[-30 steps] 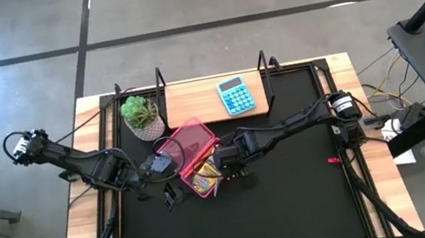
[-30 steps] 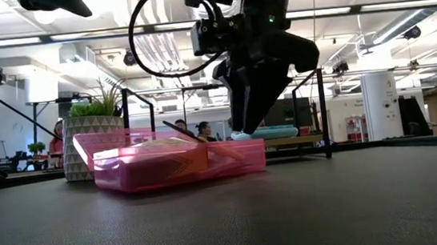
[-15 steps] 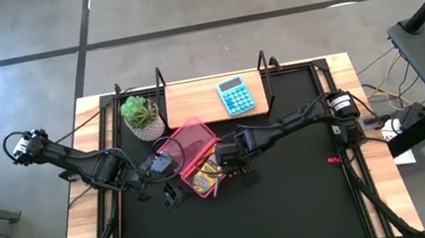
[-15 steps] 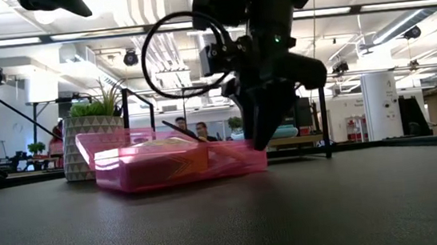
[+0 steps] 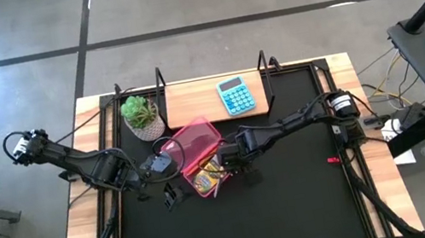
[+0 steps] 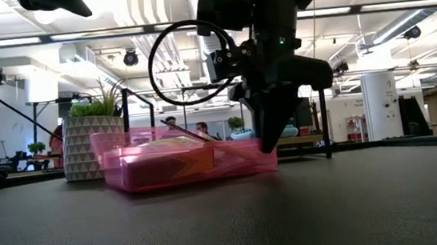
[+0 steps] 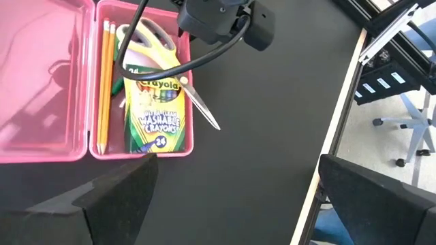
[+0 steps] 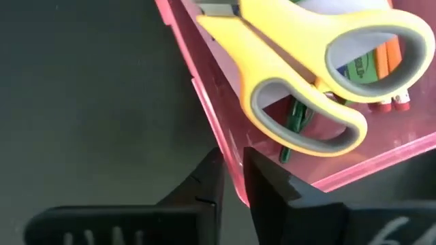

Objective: Pack school essentials
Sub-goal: Close the red supply box

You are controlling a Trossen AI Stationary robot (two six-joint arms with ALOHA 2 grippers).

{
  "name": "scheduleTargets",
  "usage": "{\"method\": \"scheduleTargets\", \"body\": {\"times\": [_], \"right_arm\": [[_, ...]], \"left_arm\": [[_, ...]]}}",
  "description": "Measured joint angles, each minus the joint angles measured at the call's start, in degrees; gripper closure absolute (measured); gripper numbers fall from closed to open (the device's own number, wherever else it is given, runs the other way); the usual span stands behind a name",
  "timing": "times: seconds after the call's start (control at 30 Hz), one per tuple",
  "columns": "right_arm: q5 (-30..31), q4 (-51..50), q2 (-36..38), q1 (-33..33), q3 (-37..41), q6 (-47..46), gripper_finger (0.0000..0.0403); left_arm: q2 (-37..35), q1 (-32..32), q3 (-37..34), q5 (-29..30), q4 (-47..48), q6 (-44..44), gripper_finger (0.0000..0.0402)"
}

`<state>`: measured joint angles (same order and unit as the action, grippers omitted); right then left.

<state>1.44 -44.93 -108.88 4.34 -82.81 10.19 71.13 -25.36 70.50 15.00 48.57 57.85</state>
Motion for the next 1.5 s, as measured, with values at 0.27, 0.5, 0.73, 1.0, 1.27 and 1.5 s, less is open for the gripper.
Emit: {"method": "scheduleTargets", "body": {"times": [0.27,0.5,0.73,1.0,1.27,1.5], "right_arm": [[-0.38,-4.33,0.02,0.55,0.2,-3.21,0.039],[-0.41,-6.58,0.02,3.23,0.26,-4.43,0.039],[-3.14,-7.35,0.02,6.34,0.3,-7.58,0.039],[-3.31,-10.32,0.17,7.45,1.35,-12.37,0.039],[-2.93,-10.68,1.74,7.77,2.69,-16.98,0.039],[-3.09,-10.29,6.98,7.93,2.67,-18.71,0.0389]], "left_arm": [[0.0,0.0,0.0,0.0,-0.01,0.17,0.0013],[0.0,0.0,0.0,0.0,-0.01,0.23,0.0013],[0.0,0.0,0.0,0.0,-0.01,0.23,0.0013],[0.0,0.0,0.0,0.0,-0.03,0.25,0.0013],[0.0,0.0,0.0,0.0,-0.03,0.25,0.0013],[0.0,0.0,-0.02,0.16,-0.04,0.23,0.0013]]}}
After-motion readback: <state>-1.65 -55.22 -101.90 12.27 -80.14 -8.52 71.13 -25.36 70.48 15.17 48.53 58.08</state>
